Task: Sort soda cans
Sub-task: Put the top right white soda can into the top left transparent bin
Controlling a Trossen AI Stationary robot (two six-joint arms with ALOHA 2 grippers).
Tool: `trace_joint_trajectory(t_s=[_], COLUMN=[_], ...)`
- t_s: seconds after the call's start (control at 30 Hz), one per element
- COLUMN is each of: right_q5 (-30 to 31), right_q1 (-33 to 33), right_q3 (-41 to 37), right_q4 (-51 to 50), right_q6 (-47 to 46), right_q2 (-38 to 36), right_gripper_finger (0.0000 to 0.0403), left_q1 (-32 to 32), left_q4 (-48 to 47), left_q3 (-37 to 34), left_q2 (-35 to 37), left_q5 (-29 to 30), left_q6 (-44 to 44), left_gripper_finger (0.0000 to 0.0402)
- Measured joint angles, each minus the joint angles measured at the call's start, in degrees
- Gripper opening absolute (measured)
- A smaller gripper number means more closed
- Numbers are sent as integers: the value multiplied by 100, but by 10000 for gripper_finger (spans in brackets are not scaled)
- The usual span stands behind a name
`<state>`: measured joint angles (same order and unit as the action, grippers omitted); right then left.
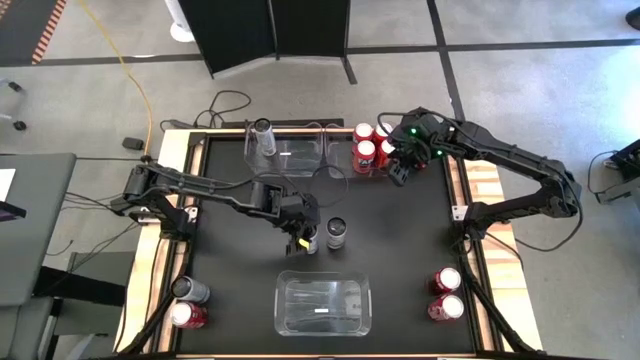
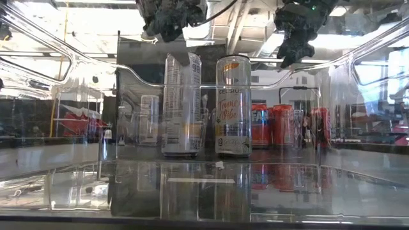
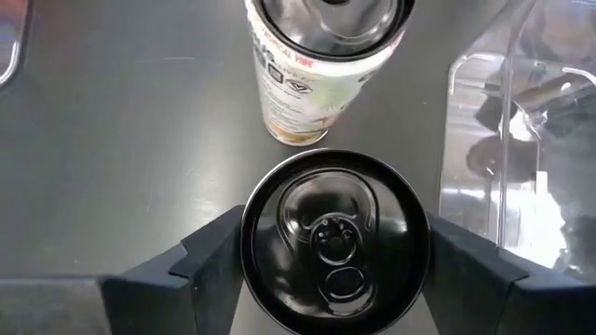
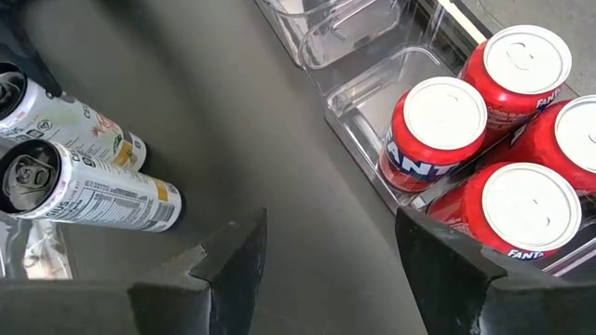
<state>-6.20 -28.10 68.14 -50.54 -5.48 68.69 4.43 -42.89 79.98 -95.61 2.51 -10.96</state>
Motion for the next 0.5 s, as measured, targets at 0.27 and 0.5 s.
trace_joint_trajectory(t_s=[0.27,0.5], right_q5=[2,2], right_q1=[0,0], right_q3=[0,0], right_q4=[6,2], right_q6=[-44,-64], right_q2=[0,0], right_gripper_finger=[255,255], left_q1=[-2,-306], left_q4=[-622,-1541], left_q3=[293,914], left_q2=[-5,-1], left_q5=[536,781], left_q6=[-437,-769], left_gripper_finger=[263,258])
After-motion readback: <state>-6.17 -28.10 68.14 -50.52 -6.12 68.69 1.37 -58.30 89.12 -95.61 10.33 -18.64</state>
